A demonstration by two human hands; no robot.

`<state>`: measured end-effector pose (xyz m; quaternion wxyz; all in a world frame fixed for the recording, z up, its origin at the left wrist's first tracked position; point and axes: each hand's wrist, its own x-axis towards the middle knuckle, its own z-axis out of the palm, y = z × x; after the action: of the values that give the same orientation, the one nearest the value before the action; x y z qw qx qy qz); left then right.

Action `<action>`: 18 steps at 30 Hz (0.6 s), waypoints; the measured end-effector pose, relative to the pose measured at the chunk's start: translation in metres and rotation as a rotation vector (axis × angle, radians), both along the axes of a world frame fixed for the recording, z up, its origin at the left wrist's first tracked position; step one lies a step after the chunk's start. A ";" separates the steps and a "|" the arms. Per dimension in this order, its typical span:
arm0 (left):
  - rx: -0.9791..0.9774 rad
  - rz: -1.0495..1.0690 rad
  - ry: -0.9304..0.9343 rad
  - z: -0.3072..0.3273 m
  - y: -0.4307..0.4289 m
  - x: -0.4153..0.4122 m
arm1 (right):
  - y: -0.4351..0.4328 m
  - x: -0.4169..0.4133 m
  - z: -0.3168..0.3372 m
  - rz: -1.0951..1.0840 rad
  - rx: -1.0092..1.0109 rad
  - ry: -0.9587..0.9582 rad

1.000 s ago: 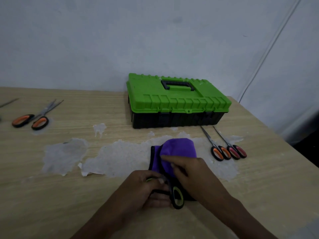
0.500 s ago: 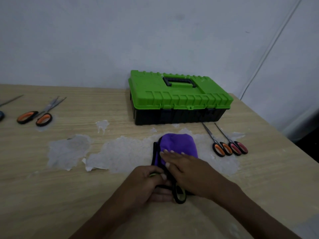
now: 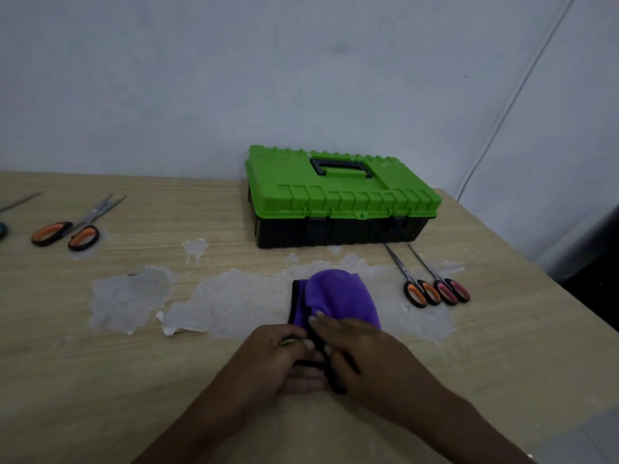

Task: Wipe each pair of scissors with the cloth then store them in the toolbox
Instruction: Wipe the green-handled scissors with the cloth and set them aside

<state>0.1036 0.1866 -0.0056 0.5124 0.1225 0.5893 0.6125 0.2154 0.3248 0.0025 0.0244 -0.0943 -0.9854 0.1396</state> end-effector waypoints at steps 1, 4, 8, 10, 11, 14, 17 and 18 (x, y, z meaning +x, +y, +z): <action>0.002 0.008 -0.005 0.000 0.000 0.000 | 0.006 -0.004 -0.003 -0.049 0.061 0.002; 0.006 0.036 -0.017 0.001 -0.001 0.000 | 0.012 -0.010 -0.001 -0.136 0.160 0.016; 0.022 0.020 -0.018 0.001 -0.001 0.000 | -0.009 0.005 0.010 -0.033 0.089 -0.081; 0.005 0.003 -0.004 -0.002 0.001 -0.001 | 0.001 0.003 0.008 -0.077 0.212 -0.062; 0.001 0.000 -0.001 -0.002 0.001 -0.001 | 0.009 -0.001 0.006 -0.101 0.275 -0.063; -0.005 0.005 -0.008 -0.001 -0.001 -0.001 | 0.029 -0.016 0.001 -0.183 0.269 -0.047; -0.011 0.023 -0.017 0.000 -0.002 -0.001 | 0.036 -0.019 0.004 -0.255 0.198 0.071; -0.013 0.018 -0.014 0.000 -0.002 -0.002 | 0.035 -0.017 0.005 -0.268 0.165 0.092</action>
<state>0.1019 0.1847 -0.0055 0.5116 0.1097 0.5907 0.6143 0.1987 0.3599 0.0079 0.0955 -0.2161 -0.9700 0.0578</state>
